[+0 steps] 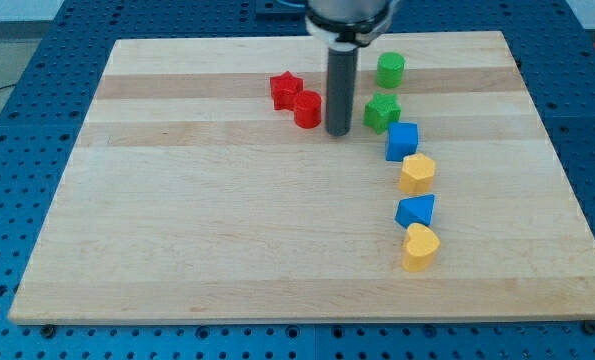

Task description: Push the red blocks towards top left of the board

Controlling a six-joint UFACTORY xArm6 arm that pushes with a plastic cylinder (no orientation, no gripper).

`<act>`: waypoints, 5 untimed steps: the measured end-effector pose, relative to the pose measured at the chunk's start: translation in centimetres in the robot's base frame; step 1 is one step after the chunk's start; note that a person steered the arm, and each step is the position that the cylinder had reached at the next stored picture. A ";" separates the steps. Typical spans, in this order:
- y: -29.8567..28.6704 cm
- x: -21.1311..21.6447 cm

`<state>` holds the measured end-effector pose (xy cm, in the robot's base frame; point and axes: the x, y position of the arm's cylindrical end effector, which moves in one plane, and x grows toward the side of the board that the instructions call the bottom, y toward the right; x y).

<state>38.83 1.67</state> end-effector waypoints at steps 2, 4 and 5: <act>-3.2 -4.8; -7.5 -3.8; -1.1 -2.5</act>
<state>36.30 0.55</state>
